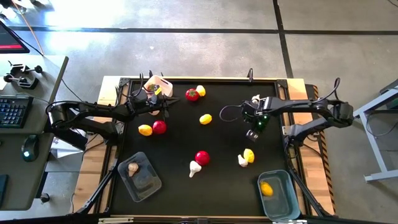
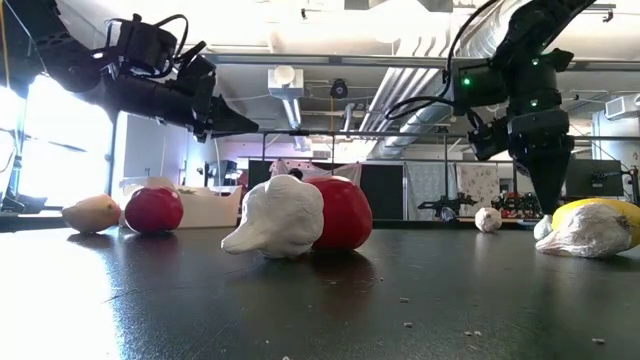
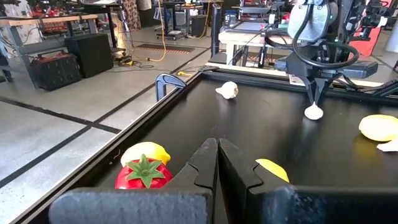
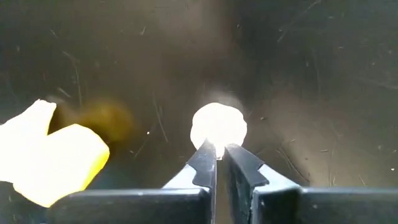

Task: Sort produce into baskets
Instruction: Put the white garlic into the transparent bin

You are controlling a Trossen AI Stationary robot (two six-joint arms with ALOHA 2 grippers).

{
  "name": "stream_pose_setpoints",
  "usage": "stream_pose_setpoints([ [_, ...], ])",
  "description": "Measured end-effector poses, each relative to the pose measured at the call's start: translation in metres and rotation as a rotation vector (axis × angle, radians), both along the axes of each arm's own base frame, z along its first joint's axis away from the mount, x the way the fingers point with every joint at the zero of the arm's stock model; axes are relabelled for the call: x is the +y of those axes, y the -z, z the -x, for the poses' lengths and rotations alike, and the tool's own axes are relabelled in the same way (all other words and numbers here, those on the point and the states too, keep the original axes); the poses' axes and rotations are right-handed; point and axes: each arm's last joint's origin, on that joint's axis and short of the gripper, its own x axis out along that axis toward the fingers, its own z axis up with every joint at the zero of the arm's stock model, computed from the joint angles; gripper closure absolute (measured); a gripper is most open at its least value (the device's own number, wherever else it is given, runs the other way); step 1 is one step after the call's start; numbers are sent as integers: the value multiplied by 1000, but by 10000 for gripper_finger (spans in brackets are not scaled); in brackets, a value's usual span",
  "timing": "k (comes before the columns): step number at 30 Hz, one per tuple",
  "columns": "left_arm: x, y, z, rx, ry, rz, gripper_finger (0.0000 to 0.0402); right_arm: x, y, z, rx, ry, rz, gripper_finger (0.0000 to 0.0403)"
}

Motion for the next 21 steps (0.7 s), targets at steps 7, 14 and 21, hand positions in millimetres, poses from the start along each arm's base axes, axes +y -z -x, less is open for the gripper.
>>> stream_pose_setpoints([
  [7,0,0,0,-16,-6,42,401,-7,-18,-21,-309,20,88,401],
  [14,-6,-1,-2,-47,177,137,401,-19,-33,-56,-727,23,247,402],
  [21,-14,-1,-6,-54,223,154,384,-17,-43,-89,-1035,-36,390,402],
])
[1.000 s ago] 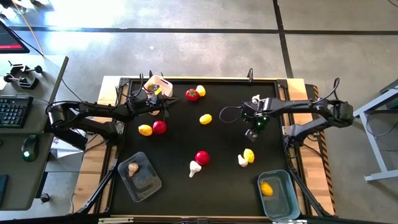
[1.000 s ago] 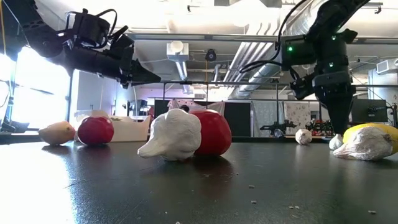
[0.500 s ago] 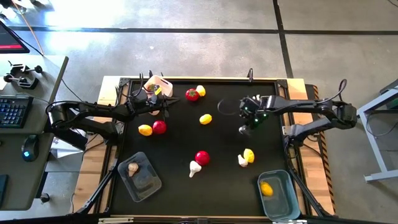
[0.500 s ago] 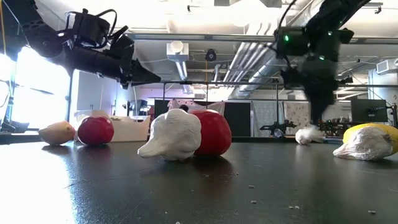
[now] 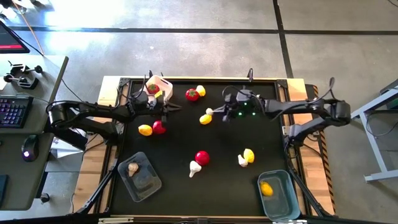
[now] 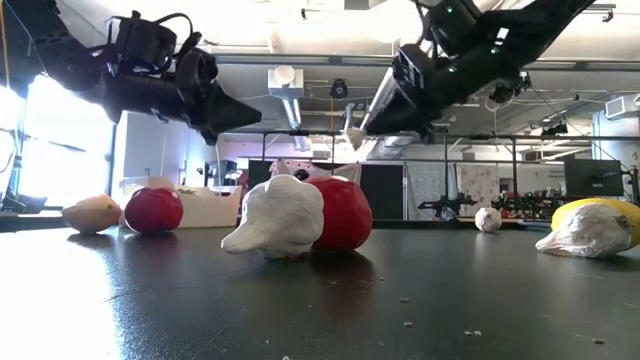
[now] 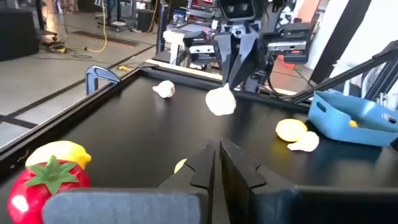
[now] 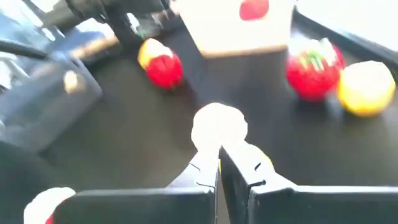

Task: Sort produce into baskets
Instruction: Put the white garlic into the transparent bin

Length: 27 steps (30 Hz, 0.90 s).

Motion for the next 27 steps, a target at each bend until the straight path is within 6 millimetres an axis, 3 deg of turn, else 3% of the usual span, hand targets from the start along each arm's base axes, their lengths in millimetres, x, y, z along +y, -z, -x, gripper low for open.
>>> stream_pose_setpoints([
  [9,-9,-7,-20,-4,40,14,280,-3,7,-27,-106,-57,70,403],
  [18,-2,0,-44,49,6,30,172,-3,1,-30,-166,-70,120,403],
  [27,5,-5,-73,43,20,19,131,-3,1,-30,-168,-81,123,403],
])
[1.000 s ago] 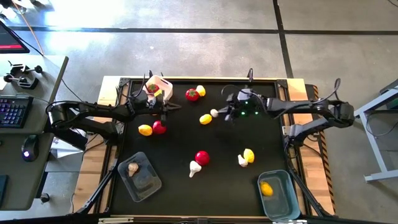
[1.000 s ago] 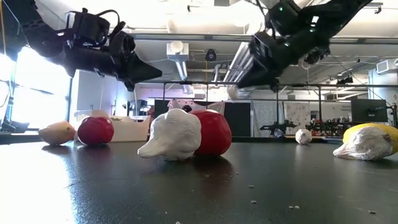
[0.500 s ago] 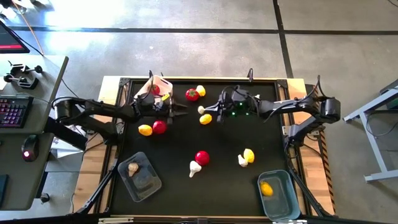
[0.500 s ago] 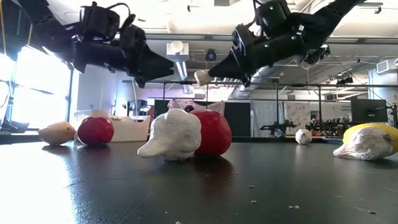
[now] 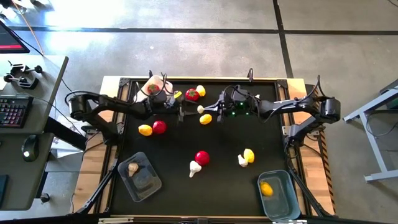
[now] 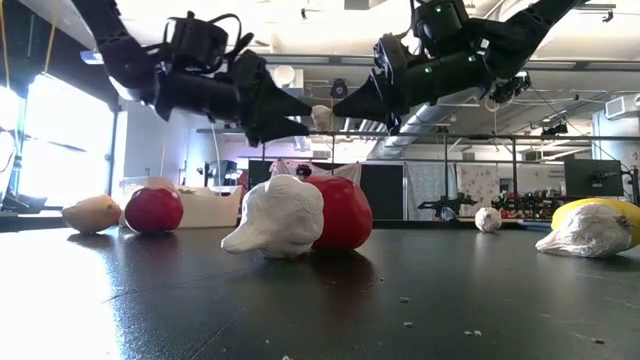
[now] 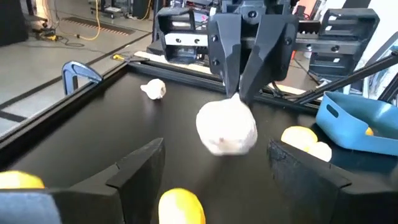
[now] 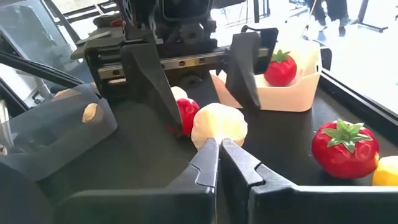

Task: Sort produce into baskets
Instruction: Put the white garlic into the transparent bin

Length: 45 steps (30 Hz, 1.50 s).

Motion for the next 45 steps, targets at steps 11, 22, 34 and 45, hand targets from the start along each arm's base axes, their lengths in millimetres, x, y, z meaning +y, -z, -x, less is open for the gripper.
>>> stream_pose_setpoints([
  [11,-1,-10,-15,-28,105,-96,131,1,-1,0,-7,-29,-6,403],
  [22,-7,-9,-16,-16,130,-154,184,1,-2,0,-16,-30,-5,402],
  [34,-5,-9,-15,-12,153,-139,270,2,-1,-1,-15,-13,-26,298],
  [45,-4,-16,-3,65,169,-161,275,-3,-3,0,-29,41,-1,185],
])
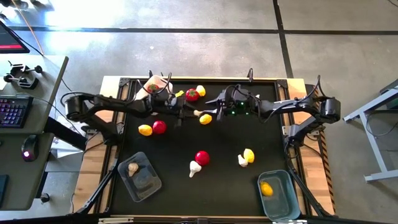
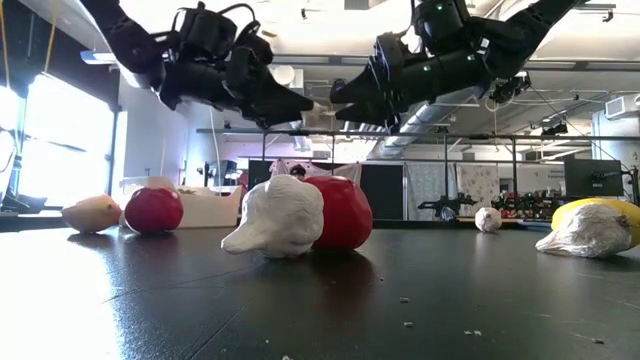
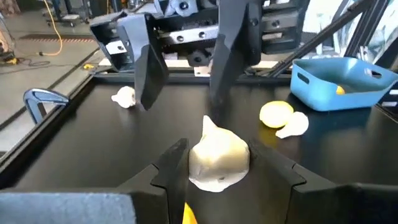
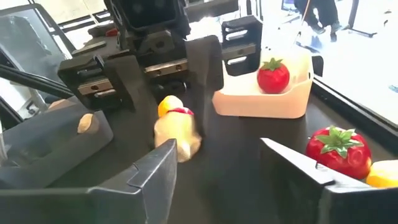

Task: Sort produce into baskets
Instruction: Put the white garlic into the transparent bin

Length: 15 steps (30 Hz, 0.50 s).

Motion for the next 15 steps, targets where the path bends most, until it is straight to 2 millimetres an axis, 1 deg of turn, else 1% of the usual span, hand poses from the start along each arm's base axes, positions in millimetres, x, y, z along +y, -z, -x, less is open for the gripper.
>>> stream_pose_setpoints([
  [3,-4,-8,11,62,0,32,275,-3,-1,1,-3,6,26,183],
  [5,-12,-13,21,137,16,77,275,-4,-1,1,-2,22,30,183],
  [8,-28,-23,38,225,37,154,275,-4,0,1,8,33,50,183],
  [11,-47,-34,52,264,41,231,275,-3,0,1,10,26,75,183],
  [15,-76,-44,66,310,107,300,275,-3,0,1,11,25,76,183],
])
